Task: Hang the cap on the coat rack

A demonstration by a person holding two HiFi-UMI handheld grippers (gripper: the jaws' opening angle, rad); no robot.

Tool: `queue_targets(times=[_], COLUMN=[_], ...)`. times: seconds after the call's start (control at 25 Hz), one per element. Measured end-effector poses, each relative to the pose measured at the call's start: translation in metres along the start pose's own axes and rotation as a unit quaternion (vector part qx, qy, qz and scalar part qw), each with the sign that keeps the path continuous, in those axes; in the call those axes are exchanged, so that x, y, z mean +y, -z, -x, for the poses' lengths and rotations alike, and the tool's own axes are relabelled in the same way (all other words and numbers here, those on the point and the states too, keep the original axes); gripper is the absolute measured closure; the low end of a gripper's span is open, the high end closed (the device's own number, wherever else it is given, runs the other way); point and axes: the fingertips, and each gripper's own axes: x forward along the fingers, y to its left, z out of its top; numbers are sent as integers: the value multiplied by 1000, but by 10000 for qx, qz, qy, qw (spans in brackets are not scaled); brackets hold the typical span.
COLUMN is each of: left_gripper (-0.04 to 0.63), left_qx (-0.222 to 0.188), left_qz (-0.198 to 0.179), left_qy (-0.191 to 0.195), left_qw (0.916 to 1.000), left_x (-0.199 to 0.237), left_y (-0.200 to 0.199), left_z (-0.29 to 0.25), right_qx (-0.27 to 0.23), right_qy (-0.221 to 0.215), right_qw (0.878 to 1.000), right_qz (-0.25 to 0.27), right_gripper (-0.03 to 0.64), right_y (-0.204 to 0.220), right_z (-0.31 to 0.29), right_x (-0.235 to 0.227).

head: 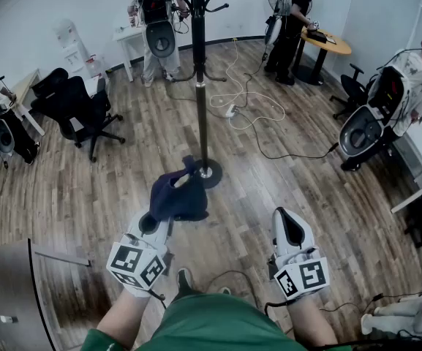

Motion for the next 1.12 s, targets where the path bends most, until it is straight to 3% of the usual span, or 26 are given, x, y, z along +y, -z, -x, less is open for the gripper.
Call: queue_targets(times=[0.36,0.56,1.12], left_gripper=[569,569,569], left_qx=[-110,-240,-361], left_qz=[50,40,229], left_qy=[9,-82,-283], left_qw=[9999,9997,9987], left_x=[-17,-13,54], left_y=[-7,-22,-37], left_z=[13,15,-31], right_qx=[131,72,50], right_qy=[-253,-17,147], right_qw=[9993,9997,9998], right_qz=[-237,-250,-107], right_gripper=[615,615,615], right_y=[6,1,-9], right_z=[20,26,-27], right_x=[4,-12,-32])
